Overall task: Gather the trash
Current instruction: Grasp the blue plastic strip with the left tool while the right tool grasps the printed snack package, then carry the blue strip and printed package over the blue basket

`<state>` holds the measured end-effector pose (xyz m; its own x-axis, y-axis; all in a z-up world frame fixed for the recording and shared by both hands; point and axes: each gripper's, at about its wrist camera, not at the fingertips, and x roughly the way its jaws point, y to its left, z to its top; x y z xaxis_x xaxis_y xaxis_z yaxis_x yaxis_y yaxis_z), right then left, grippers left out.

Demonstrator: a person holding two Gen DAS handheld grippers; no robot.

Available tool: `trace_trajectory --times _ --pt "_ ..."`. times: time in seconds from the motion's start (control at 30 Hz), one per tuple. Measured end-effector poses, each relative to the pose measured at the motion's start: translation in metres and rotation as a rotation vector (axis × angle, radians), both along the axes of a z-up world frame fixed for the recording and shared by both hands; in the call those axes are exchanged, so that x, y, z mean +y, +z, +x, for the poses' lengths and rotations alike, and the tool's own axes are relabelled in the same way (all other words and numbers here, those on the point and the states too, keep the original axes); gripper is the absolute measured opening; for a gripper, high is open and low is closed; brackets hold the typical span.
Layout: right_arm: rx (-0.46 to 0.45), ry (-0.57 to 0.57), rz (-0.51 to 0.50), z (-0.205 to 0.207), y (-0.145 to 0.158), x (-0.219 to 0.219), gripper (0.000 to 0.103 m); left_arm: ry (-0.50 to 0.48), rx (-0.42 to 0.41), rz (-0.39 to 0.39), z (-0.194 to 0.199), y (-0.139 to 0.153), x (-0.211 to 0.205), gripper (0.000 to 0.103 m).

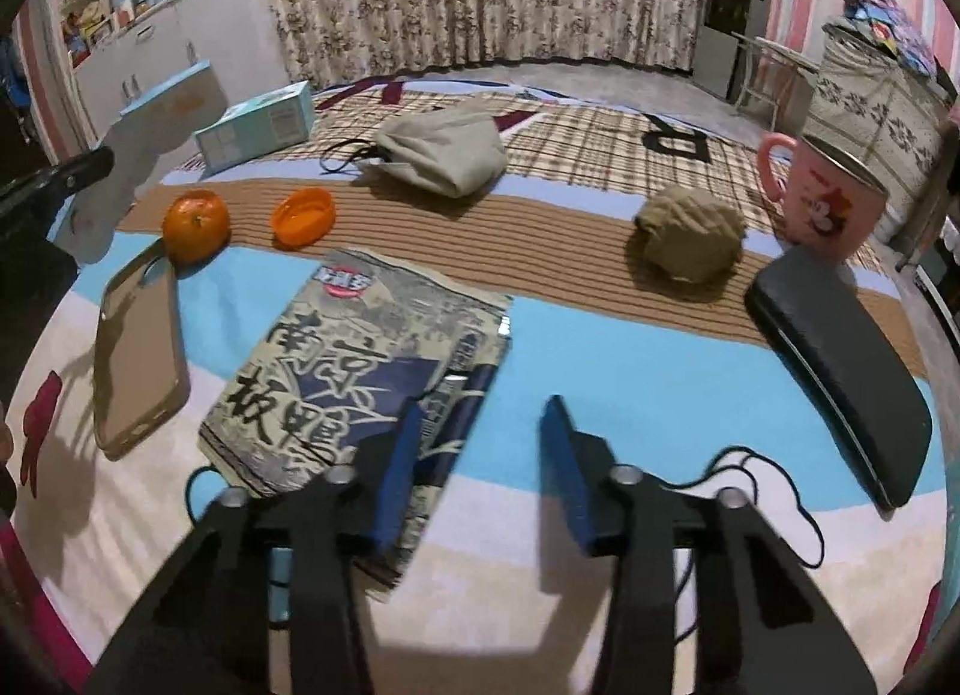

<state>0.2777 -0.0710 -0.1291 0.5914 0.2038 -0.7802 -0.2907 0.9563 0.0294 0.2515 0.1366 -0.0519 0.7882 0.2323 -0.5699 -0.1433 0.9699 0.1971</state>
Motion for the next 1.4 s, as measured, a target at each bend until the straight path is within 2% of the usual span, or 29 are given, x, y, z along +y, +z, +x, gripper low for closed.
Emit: trace_trajectory --times 0.03,0.1,0.23,0.53,0.73,0.8,1.13,1.4 --pt "0.0 0.01 0.002 -0.001 0.0 0.003 0.022 0.0 -0.001 0.0 0.0 0.0 0.0 0.006" --pt "-0.004 0.013 -0.005 -0.001 0.001 0.008 0.012 -0.003 -0.001 -0.002 0.0 0.0 -0.001 0.006" --pt "-0.026 0.001 -0.028 -0.002 0.003 0.011 0.003 -0.004 -0.001 -0.001 0.0 0.0 -0.001 0.006" --pt "-0.119 -0.113 0.015 -0.01 0.038 -0.043 0.002 -0.012 -0.014 -0.002 -0.001 0.003 -0.005 0.006" --pt "-0.188 -0.211 0.053 -0.028 0.068 -0.1 0.002 -0.064 -0.031 0.051 -0.008 0.008 -0.029 0.006" --pt "-0.203 -0.237 0.055 -0.037 0.076 -0.119 0.002 -0.091 -0.045 0.044 -0.012 0.013 -0.041 0.006" --pt "-0.282 -0.367 0.026 -0.087 0.12 -0.21 0.002 -0.231 -0.062 0.024 -0.025 0.037 -0.129 0.006" --pt "-0.323 -0.482 0.013 -0.124 0.143 -0.287 0.002 -0.377 -0.088 0.021 -0.044 0.056 -0.217 0.006"
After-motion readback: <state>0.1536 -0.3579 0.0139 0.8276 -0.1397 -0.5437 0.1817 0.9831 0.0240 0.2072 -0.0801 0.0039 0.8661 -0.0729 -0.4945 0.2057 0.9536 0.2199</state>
